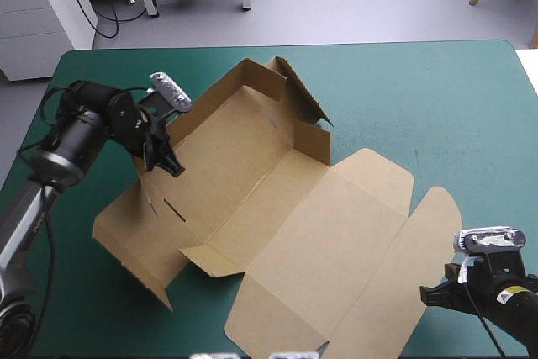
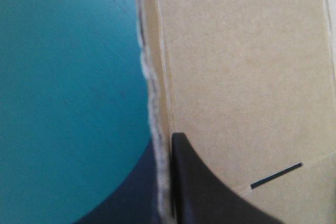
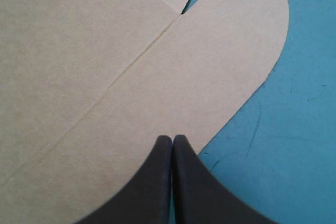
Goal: Fold the box
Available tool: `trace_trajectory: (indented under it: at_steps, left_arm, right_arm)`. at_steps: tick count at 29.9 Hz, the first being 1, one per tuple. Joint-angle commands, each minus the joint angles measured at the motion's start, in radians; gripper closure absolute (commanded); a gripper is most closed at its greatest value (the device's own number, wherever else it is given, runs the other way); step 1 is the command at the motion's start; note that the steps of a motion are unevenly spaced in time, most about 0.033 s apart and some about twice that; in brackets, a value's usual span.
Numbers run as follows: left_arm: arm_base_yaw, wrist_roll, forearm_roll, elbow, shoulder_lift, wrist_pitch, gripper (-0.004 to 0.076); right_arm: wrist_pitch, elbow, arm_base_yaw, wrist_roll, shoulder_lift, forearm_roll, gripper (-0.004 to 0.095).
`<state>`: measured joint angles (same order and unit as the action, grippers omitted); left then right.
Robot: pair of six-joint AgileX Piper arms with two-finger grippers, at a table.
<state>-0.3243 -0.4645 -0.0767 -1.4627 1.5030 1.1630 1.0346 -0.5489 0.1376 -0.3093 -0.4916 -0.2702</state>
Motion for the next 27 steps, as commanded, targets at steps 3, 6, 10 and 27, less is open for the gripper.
trace_trajectory:
  at_steps: [3, 6, 10, 27]
  left_arm:
    - [-0.167, -0.018, -0.276, -0.130, 0.046, -0.159, 0.0734]
    - [-0.244, -0.018, -0.371, -0.132, 0.071, -0.242, 0.0734]
    - [-0.333, -0.041, -0.438, -0.132, 0.100, -0.315, 0.0734]
    - [-0.614, -0.147, -0.469, -0.132, 0.108, -0.501, 0.0734]
  right_arm:
    - [-0.049, -0.025, -0.002, -0.010, -0.003, -0.011, 0.0927]
    - [-0.049, -0.025, -0.002, -0.010, -0.003, -0.007, 0.0927]
    - [-0.047, -0.025, -0.002, -0.010, -0.003, -0.005, 0.0927]
    - [-0.047, -0.023, -0.002, -0.010, -0.003, 0.000, 0.0927]
